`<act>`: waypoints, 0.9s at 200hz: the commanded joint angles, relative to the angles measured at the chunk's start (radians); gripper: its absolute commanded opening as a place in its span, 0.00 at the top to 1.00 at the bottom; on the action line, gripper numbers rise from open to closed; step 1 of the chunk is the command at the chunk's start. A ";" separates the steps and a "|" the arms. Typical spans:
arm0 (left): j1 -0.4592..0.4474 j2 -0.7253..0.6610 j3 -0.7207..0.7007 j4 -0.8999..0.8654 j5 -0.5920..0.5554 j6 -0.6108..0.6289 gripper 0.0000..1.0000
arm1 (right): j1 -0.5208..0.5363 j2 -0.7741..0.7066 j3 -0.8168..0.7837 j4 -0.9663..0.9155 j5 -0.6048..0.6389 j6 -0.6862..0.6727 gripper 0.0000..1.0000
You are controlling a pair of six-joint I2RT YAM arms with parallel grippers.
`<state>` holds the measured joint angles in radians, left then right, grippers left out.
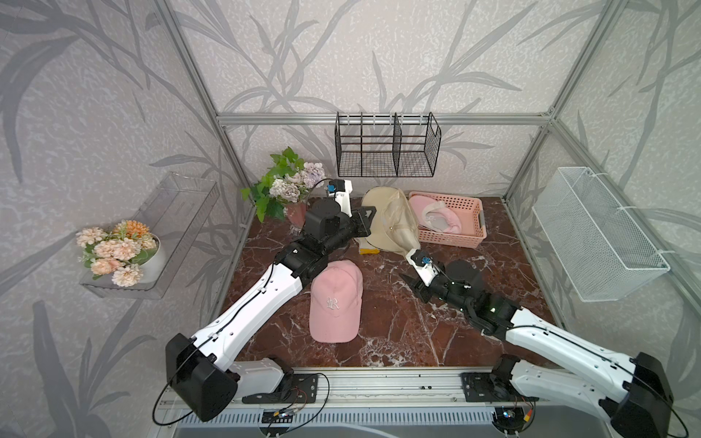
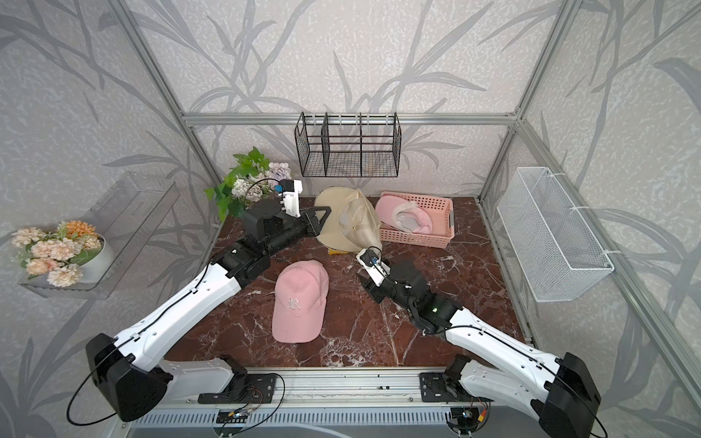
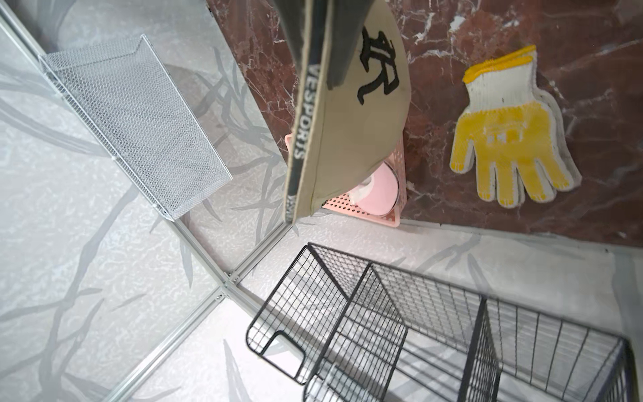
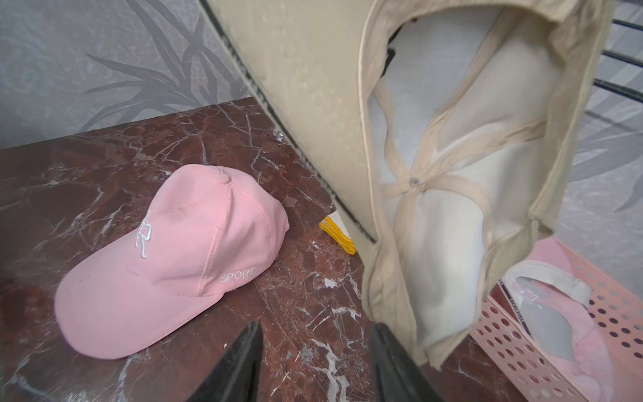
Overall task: Turn the baseball cap inside out
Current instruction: Turn over the baseball cap.
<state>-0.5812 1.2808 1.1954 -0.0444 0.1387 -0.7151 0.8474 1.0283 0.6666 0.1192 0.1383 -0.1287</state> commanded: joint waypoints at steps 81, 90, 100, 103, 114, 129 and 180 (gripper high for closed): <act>0.003 -0.074 -0.051 0.097 -0.021 -0.174 1.00 | 0.053 0.159 0.017 0.217 0.590 0.032 0.62; 0.003 -0.072 -0.047 0.098 -0.009 -0.174 1.00 | 0.053 0.158 0.011 0.223 0.598 0.033 0.62; 0.003 -0.066 -0.041 0.096 0.006 -0.174 1.00 | 0.051 0.157 0.006 0.229 0.607 0.037 0.63; 0.002 -0.066 -0.039 0.093 0.010 -0.173 1.00 | 0.049 0.156 0.006 0.228 0.608 0.039 0.63; 0.002 -0.061 -0.036 0.096 0.021 -0.173 1.00 | 0.045 0.154 0.006 0.233 0.616 0.043 0.64; 0.002 -0.059 -0.039 0.096 0.025 -0.175 1.00 | 0.040 0.157 0.006 0.248 0.634 0.041 0.65; 0.003 -0.065 -0.045 0.095 0.027 -0.176 1.00 | 0.028 0.184 0.003 0.300 0.714 0.007 0.70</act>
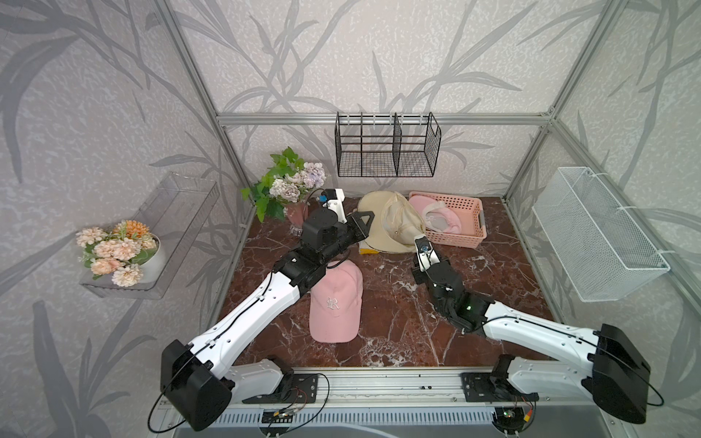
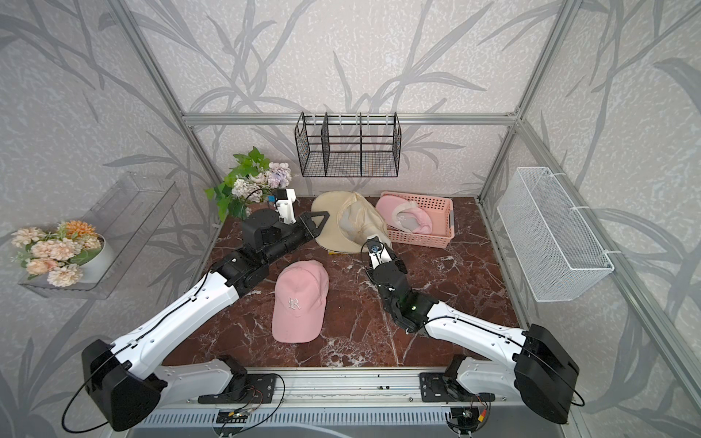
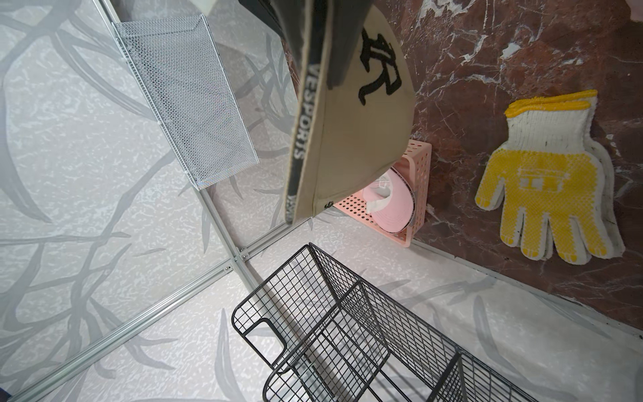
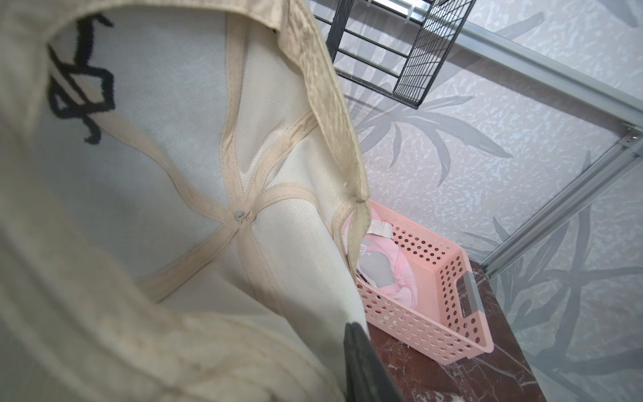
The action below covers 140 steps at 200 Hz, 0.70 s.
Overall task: Turn the baseball cap inside out
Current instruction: Turn over the baseball cap.
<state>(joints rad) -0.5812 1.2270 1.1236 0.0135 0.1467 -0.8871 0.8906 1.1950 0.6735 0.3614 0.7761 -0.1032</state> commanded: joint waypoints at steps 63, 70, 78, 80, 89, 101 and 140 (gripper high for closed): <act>0.005 0.019 0.062 -0.007 0.039 0.090 1.00 | -0.029 -0.051 -0.109 0.230 -0.423 -0.201 0.96; 0.009 0.034 0.082 -0.023 0.053 0.119 1.00 | -0.044 -0.070 -0.106 0.185 -0.529 -0.187 0.97; 0.012 0.051 0.105 -0.042 0.074 0.154 1.00 | -0.065 -0.090 -0.098 0.131 -0.625 -0.160 0.98; 0.014 0.056 0.115 -0.045 0.081 0.165 1.00 | -0.071 -0.094 -0.095 0.117 -0.657 -0.154 0.98; 0.018 0.074 0.149 -0.071 0.102 0.220 1.00 | -0.102 -0.109 -0.079 0.044 -0.779 -0.124 0.98; 0.023 0.101 0.195 -0.109 0.117 0.287 1.00 | -0.134 -0.117 -0.054 -0.062 -0.920 -0.100 0.99; 0.035 0.172 0.317 -0.179 0.220 0.530 1.00 | -0.209 -0.096 0.008 -0.299 -1.232 -0.057 0.97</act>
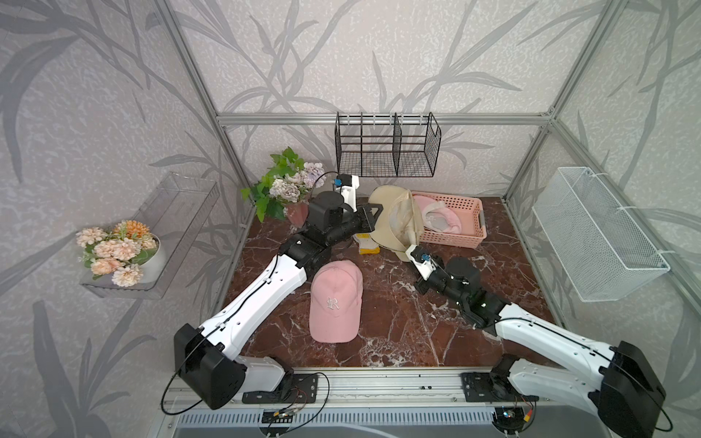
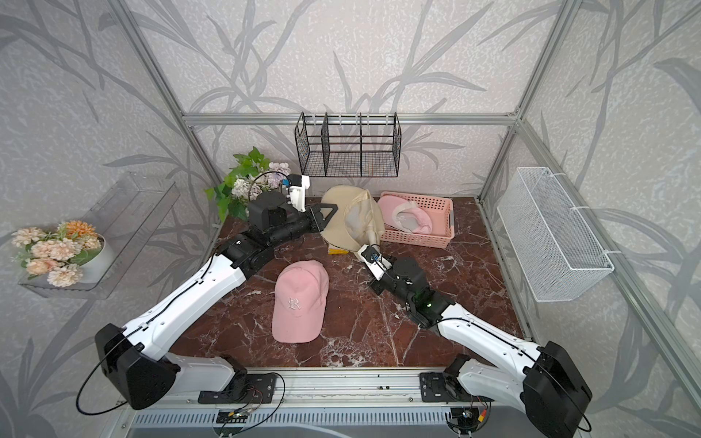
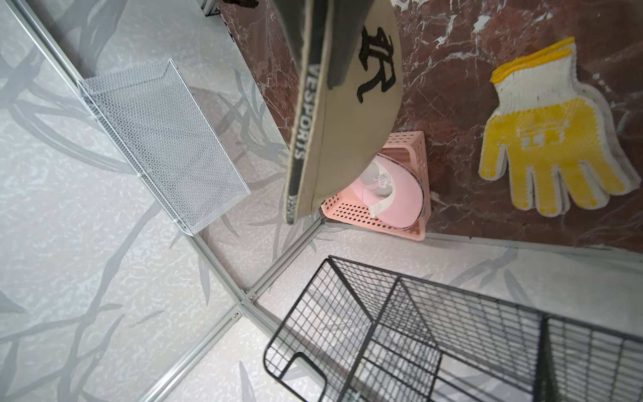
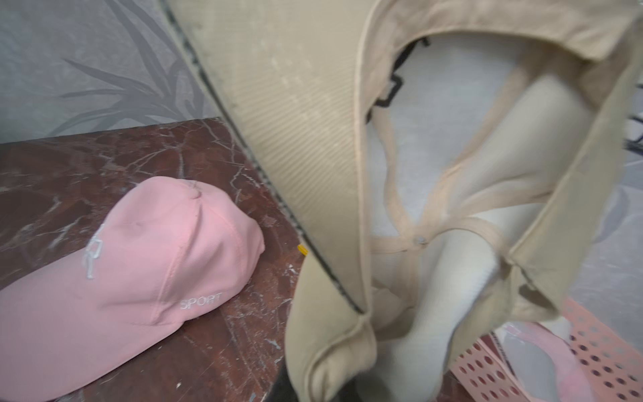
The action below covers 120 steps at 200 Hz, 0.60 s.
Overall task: Turn the baseball cap inside out
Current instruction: Turn over the baseball cap.
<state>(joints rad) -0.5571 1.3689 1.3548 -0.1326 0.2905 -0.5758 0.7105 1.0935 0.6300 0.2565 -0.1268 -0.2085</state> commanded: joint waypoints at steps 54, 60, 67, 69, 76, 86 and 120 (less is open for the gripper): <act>0.022 0.101 0.245 -0.217 -0.001 0.451 1.00 | -0.051 0.135 0.184 -0.503 -0.458 0.064 0.93; 0.024 0.101 0.251 -0.222 -0.013 0.461 1.00 | -0.052 0.143 0.189 -0.514 -0.447 0.072 0.91; 0.026 0.098 0.254 -0.229 -0.021 0.472 1.00 | -0.053 0.152 0.195 -0.529 -0.433 0.083 0.90; 0.028 0.098 0.254 -0.230 -0.022 0.473 1.00 | -0.054 0.154 0.196 -0.534 -0.430 0.085 0.89; 0.032 0.094 0.256 -0.233 -0.029 0.486 1.00 | -0.058 0.162 0.205 -0.555 -0.426 0.093 0.88; 0.037 0.086 0.260 -0.238 -0.049 0.497 1.00 | -0.062 0.177 0.220 -0.588 -0.408 0.110 0.81; 0.044 0.067 0.254 -0.233 -0.010 0.507 1.00 | -0.075 0.221 0.266 -0.673 -0.292 0.154 0.65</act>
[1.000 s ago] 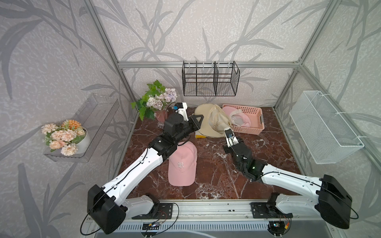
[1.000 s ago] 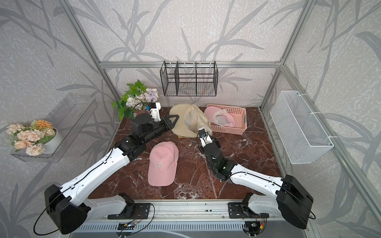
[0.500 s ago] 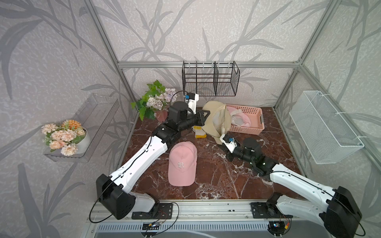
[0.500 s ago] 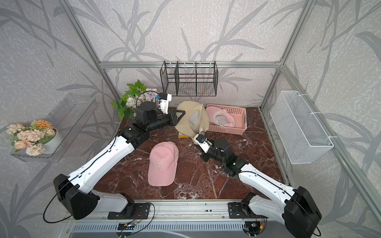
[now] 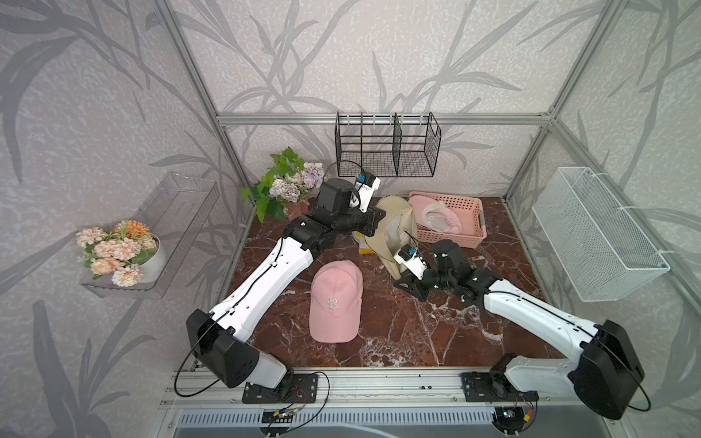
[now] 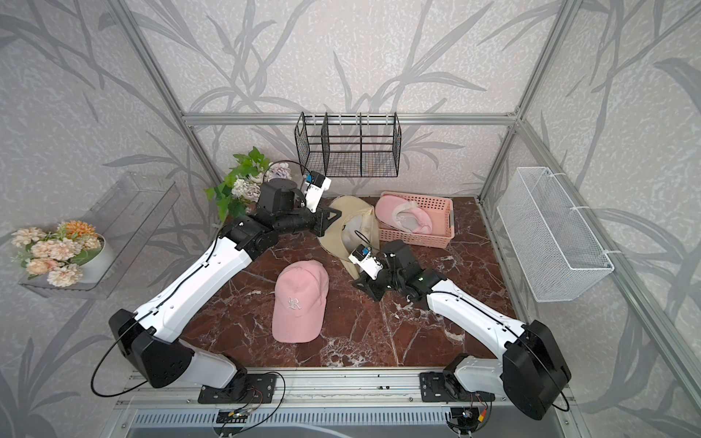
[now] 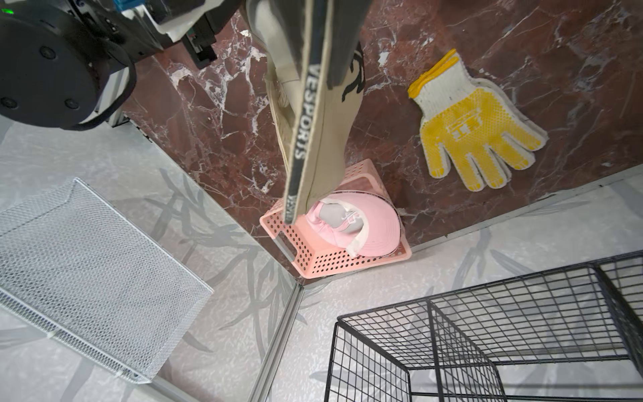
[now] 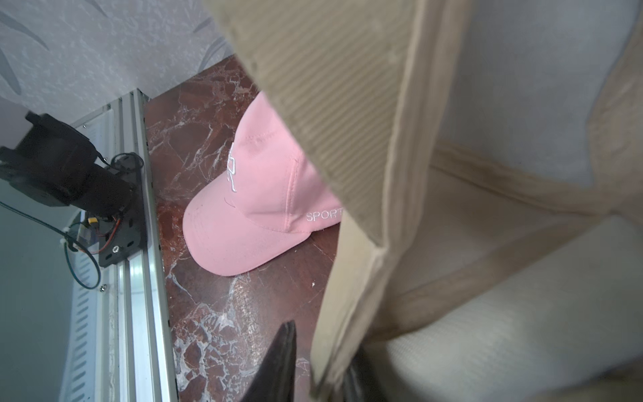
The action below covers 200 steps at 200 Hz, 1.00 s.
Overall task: Turn the baseball cap inside out
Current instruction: Turn over the baseball cap.
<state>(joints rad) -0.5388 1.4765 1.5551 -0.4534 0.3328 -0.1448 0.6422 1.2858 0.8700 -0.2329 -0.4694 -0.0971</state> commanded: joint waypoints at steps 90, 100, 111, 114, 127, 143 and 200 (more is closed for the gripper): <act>0.023 -0.047 0.024 0.071 0.039 0.081 1.00 | -0.046 -0.049 0.018 -0.129 0.261 0.117 0.46; 0.023 -0.046 0.014 0.075 0.074 0.068 1.00 | -0.047 -0.091 -0.005 -0.073 0.224 0.116 0.45; 0.022 -0.050 -0.002 0.081 0.095 0.055 1.00 | -0.046 -0.143 -0.034 0.001 0.198 0.135 0.42; 0.022 -0.051 -0.009 0.086 0.101 0.050 1.00 | -0.047 -0.157 -0.040 0.019 0.196 0.142 0.42; 0.022 -0.062 -0.039 0.111 0.142 0.034 1.00 | -0.047 -0.208 -0.066 0.094 0.224 0.179 0.40; 0.018 -0.070 -0.067 0.126 0.188 0.025 1.00 | -0.050 -0.244 -0.073 0.152 0.320 0.240 0.39; -0.009 -0.087 -0.111 0.146 0.278 0.022 1.00 | -0.091 -0.188 0.000 0.204 0.539 0.355 0.40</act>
<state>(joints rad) -0.5335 1.4292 1.4563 -0.3672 0.5373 -0.1104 0.5709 1.0676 0.8230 -0.0925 -0.0463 0.1917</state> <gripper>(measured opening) 0.070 0.606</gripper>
